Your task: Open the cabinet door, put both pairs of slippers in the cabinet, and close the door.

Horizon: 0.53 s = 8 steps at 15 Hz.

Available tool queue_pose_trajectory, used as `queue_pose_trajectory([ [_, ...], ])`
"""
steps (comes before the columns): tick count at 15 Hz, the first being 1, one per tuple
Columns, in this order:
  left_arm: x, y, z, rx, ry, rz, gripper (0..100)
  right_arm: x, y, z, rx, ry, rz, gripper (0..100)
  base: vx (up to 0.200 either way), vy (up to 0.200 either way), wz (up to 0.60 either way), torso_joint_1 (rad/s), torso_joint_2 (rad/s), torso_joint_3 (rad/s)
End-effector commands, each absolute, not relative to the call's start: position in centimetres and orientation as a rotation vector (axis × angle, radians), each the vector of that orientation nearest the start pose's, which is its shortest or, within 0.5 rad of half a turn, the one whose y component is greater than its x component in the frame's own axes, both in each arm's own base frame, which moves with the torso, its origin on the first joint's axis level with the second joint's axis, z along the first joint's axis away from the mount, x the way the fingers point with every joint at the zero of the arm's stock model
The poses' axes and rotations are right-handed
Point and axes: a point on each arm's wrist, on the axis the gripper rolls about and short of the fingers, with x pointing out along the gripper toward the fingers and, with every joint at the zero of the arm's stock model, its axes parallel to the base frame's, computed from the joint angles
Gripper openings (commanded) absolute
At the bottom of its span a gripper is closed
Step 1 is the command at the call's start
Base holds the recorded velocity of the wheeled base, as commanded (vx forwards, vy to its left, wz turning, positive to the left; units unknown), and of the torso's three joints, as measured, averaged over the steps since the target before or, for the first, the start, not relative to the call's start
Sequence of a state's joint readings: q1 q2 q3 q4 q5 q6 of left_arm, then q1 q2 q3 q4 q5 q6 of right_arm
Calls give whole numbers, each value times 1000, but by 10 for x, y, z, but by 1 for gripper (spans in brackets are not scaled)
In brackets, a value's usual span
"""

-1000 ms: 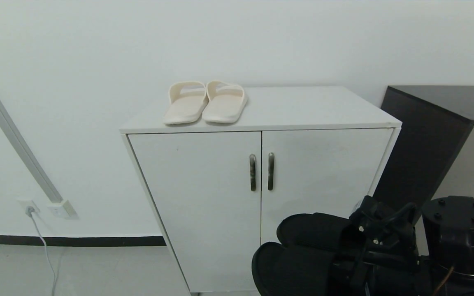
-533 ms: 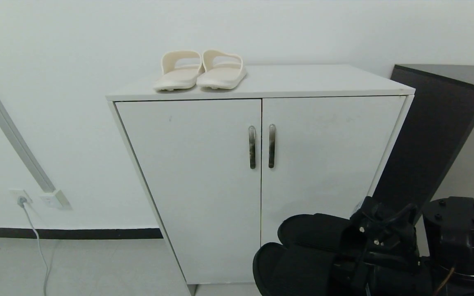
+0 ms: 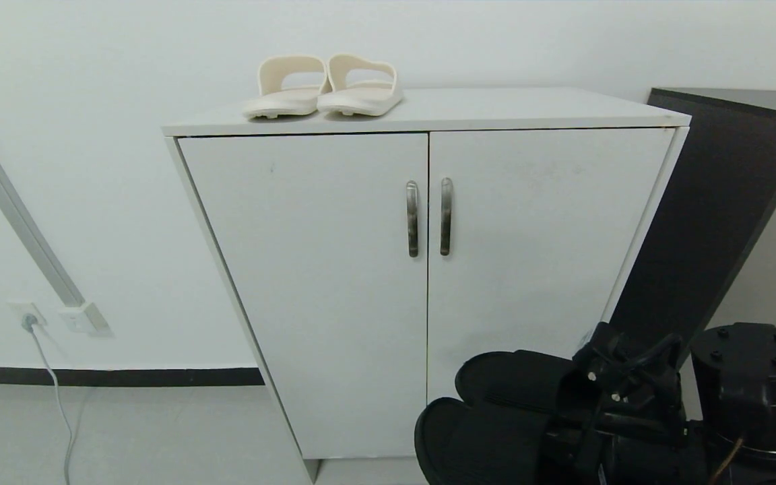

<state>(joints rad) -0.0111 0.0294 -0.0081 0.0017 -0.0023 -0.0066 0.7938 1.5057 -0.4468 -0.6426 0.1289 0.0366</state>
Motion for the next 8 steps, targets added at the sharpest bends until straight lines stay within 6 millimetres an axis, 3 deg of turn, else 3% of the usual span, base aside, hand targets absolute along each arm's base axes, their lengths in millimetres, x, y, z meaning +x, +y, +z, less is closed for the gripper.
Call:
queue_pose_trajectory([
  [1,-22,0,88,-9,11,-11,100,156,163,142,-108,427,903,0,0,0,0,0,0,0],
  [2,-23,0,101,-20,-11,-12,100,156,163,142,-107,425,903,0,0,0,0,0,0,0],
  [3,-19,0,132,-113,8,-67,100,156,163,142,-111,429,905,0,0,0,0,-7,183,178],
  [8,31,-8,164,-122,149,-295,100,156,164,142,-109,426,906,0,0,0,0,1,46,33],
])
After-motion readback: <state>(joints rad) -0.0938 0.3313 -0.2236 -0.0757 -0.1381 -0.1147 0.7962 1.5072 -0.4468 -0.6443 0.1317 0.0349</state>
